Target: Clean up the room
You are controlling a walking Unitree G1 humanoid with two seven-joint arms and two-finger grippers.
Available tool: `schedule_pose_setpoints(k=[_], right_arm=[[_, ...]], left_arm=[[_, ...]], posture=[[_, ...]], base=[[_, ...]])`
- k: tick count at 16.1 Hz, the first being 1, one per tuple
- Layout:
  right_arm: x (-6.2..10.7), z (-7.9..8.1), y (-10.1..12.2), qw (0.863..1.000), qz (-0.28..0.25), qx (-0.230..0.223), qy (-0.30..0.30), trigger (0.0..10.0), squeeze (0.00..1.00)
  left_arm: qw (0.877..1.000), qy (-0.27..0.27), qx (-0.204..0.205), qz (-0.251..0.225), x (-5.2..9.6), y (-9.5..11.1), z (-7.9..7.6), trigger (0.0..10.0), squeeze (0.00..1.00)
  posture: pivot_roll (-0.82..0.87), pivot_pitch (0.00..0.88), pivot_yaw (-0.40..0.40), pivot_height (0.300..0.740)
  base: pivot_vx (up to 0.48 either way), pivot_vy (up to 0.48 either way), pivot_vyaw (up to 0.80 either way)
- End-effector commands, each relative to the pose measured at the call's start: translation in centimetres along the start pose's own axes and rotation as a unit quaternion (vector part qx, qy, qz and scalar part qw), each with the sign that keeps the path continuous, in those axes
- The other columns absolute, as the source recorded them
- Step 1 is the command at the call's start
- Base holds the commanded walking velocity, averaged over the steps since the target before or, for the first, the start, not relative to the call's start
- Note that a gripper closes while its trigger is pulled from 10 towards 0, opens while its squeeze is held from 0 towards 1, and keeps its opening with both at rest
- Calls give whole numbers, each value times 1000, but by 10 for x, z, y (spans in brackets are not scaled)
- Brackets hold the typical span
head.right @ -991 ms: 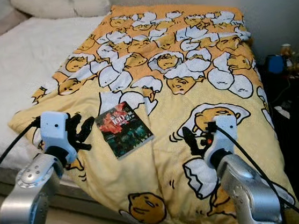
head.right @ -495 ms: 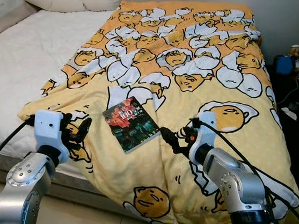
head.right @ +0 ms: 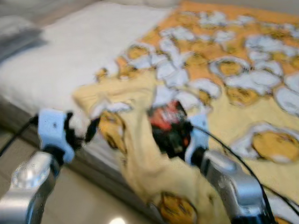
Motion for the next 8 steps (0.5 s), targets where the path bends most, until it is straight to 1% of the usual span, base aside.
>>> schedule_pose_setpoints(k=[1,2,4,5,6,7,8], right_arm=[[4,-9,3,999,-7,24,-26,10000,1000],[5,-15,5,998,-13,38,-51,10000,1000],[6,-17,5,997,-14,42,-61,10000,1000],[7,-23,7,995,-20,41,-87,10000,0],[9,-29,7,993,-25,36,-113,10000,0],[9,-30,7,992,-26,35,-115,10000,0],[10,-36,4,990,-15,36,-134,10000,0]], left_arm=[[1000,-8,-6,-14,-1,8,-5,10000,1000],[1000,-9,-4,-11,0,7,-5,10000,1000],[1000,-9,-3,-11,0,6,-5,10000,1000],[1000,-10,-5,-2,1,3,-6,10000,1000],[1000,-13,-4,2,2,1,-7,10000,1000],[1000,-13,-4,2,2,1,-7,10000,1000],[1000,-22,-5,4,2,0,-9,10000,1000]], posture=[[46,0,23,740],[48,0,21,740],[48,0,21,740],[49,0,20,740],[47,0,22,740],[47,0,22,740],[45,0,24,740]], base=[[337,0,0],[0,0,0],[0,0,0],[0,0,0],[0,0,0],[0,0,0],[0,0,0]])
Point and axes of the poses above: a point about 5 cm out from each wrist's last joint towards the gripper, its own x axis pointing back from the gripper into the wrist, its own y axis along the axis of the wrist's last joint, z = x × y, the point moved 3 cm from there along -x, pointing out of the wrist towards the gripper, and after that the axes turned 5 degrees about -x, right-handed, at the moved point
